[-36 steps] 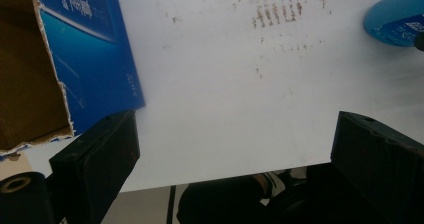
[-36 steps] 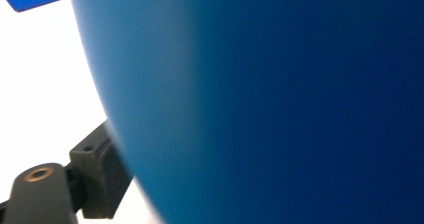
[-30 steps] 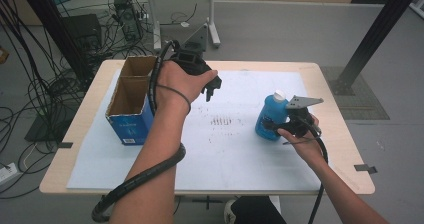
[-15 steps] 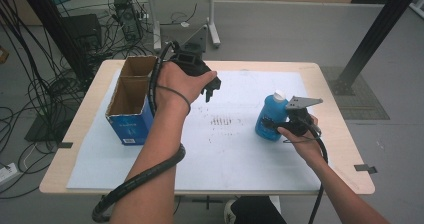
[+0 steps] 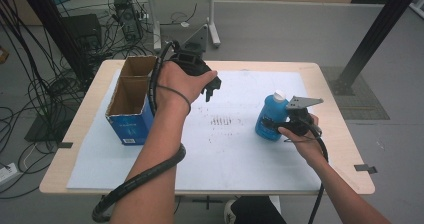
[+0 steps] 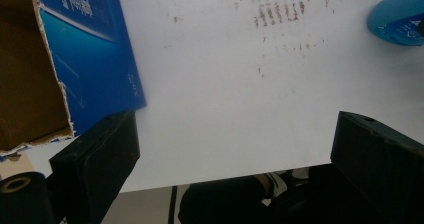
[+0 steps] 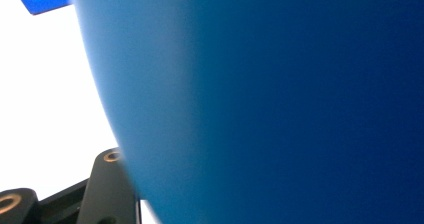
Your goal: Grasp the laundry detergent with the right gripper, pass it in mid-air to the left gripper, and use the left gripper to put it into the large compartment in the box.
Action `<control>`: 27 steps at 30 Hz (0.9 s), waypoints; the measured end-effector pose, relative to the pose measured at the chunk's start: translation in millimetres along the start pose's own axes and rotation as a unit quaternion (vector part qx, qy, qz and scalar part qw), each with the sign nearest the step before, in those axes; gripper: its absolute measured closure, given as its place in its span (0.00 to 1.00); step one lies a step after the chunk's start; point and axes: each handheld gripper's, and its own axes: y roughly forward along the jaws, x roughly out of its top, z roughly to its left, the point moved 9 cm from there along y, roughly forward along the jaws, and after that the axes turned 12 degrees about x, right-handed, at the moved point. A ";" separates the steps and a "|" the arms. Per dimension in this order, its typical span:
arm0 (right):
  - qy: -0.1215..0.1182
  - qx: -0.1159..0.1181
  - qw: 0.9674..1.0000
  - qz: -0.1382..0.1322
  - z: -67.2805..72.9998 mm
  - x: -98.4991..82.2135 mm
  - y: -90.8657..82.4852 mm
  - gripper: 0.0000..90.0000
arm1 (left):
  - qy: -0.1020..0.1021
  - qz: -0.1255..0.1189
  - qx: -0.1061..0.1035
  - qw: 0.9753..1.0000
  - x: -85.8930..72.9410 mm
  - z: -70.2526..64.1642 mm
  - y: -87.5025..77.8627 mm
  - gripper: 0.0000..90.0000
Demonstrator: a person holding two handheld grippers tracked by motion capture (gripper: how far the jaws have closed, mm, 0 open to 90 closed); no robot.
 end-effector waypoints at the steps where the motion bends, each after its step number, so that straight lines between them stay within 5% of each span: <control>1: 0.000 0.000 1.000 0.000 0.2 0.0 0.0 0.44 | 0.001 0.000 0.000 1.000 -0.1 -0.1 -0.2 0.07; 27: 0.001 -0.002 1.000 0.002 0.2 -0.3 -0.3 0.45 | 0.001 -0.003 0.000 1.000 0.5 0.3 -1.0 0.07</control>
